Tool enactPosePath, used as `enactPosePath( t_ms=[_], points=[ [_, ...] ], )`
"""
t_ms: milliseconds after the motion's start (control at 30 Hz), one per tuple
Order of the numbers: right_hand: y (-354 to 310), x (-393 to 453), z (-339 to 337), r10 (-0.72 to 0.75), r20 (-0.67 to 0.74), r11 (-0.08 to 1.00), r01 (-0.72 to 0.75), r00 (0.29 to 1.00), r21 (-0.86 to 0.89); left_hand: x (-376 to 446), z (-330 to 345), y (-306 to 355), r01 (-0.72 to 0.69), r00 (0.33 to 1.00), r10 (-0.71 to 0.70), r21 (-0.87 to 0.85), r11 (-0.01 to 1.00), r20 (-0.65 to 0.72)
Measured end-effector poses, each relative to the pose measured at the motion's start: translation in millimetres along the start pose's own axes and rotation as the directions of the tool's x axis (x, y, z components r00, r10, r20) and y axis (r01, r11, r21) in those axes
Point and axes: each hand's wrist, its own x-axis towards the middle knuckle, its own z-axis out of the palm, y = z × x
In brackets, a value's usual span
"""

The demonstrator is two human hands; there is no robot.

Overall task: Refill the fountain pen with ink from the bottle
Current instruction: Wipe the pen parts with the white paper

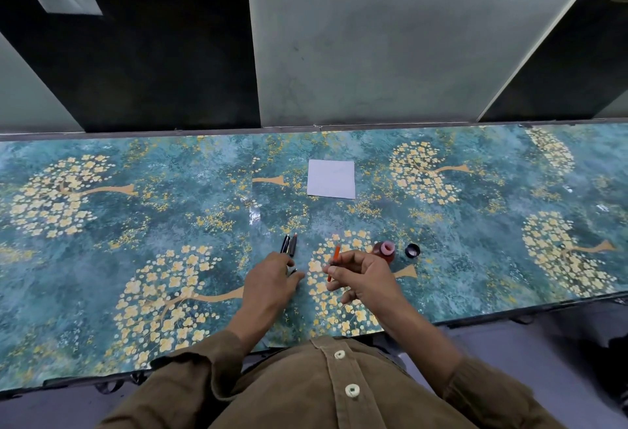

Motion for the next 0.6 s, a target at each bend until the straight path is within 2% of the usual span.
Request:
enactPosePath(
  t_ms=[33,100,167,233,367,533,600],
  points=[
    [0,3,-1,-0.005,-0.002,1.000,0.005,1.000,-0.022,0,-5,3,0.010,1.000,-0.011,-0.050,0.999,-0.016],
    [-3,9,-1,-0.017,-0.011,0.998,0.016,1.000,-0.064,-1,-19,14,0.035,0.999,-0.041,-0.289,0.957,-0.017],
    [-9,16,2,-0.036,-0.008,0.994,0.035,0.999,-0.106,-3,-33,29,0.066,0.998,-0.056,-0.557,0.828,0.036],
    [-16,24,8,-0.061,0.008,0.985,0.062,0.998,-0.160,-3,-43,42,0.074,0.997,-0.029,-0.694,0.716,0.076],
    [-27,43,20,-0.128,0.052,0.945,0.138,0.990,-0.297,6,-49,54,0.111,0.994,-0.074,-0.792,0.600,0.084],
    [-58,91,14,-0.063,0.271,0.877,0.183,0.960,-0.444,30,-55,42,0.155,0.970,-0.244,-0.831,0.534,0.025],
    [-71,132,-2,-0.117,0.186,0.822,0.201,0.975,-0.533,39,-60,41,0.166,0.959,-0.284,-0.844,0.510,0.017]
  ],
)
